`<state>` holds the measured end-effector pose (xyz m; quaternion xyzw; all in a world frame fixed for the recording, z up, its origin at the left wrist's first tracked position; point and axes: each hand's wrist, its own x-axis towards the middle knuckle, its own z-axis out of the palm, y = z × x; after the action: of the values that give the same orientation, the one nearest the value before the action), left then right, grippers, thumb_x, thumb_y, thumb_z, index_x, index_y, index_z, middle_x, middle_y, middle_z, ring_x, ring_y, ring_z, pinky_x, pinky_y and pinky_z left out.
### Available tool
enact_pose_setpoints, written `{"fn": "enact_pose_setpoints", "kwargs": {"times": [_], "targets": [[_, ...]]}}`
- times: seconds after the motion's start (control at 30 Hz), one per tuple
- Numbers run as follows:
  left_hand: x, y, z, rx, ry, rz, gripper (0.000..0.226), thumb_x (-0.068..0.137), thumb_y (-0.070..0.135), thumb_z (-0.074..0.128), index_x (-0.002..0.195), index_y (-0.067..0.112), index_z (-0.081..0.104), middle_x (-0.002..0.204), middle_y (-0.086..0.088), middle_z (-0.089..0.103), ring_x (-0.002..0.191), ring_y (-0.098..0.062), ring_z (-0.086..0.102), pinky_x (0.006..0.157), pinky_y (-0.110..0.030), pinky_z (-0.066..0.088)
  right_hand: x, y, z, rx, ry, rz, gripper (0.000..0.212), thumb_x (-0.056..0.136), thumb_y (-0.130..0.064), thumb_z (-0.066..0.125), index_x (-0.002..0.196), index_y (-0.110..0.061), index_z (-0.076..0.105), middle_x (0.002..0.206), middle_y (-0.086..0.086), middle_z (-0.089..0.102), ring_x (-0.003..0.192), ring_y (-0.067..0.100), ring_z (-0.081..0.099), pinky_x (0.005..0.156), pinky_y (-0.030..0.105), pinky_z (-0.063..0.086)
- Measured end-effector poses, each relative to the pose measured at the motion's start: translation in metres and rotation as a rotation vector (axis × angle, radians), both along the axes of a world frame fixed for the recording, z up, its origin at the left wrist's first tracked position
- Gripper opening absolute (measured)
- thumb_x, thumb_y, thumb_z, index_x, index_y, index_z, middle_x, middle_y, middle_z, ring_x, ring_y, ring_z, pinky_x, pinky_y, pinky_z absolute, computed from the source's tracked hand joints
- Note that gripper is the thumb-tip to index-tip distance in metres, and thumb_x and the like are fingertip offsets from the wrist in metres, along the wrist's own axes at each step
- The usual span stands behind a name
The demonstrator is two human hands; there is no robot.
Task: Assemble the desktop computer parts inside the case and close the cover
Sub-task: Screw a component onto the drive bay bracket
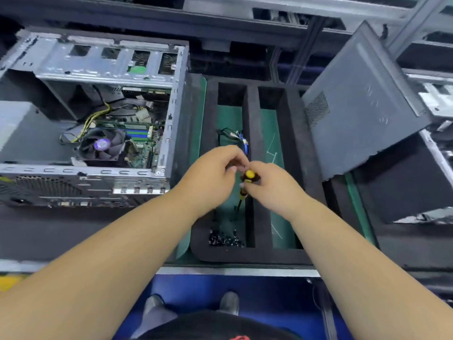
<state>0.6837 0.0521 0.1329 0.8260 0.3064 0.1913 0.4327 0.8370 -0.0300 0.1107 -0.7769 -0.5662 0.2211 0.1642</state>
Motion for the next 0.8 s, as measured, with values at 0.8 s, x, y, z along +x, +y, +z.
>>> {"fn": "enact_pose_setpoints", "kwargs": {"times": [0.8], "targets": [[-0.004,-0.008,-0.067,-0.416,0.06,0.483,0.033,0.092,0.003,0.046,0.093,0.031,0.063,0.094,0.011,0.068,0.089,-0.004,0.062,0.073,-0.018,0.043,0.012,0.004,-0.048,-0.038,0.002,0.296,0.018,0.094,-0.042,0.061,0.104,-0.026,0.061,0.084,-0.01,0.048,0.077,0.009,0.014,0.086,0.031,0.026]]}}
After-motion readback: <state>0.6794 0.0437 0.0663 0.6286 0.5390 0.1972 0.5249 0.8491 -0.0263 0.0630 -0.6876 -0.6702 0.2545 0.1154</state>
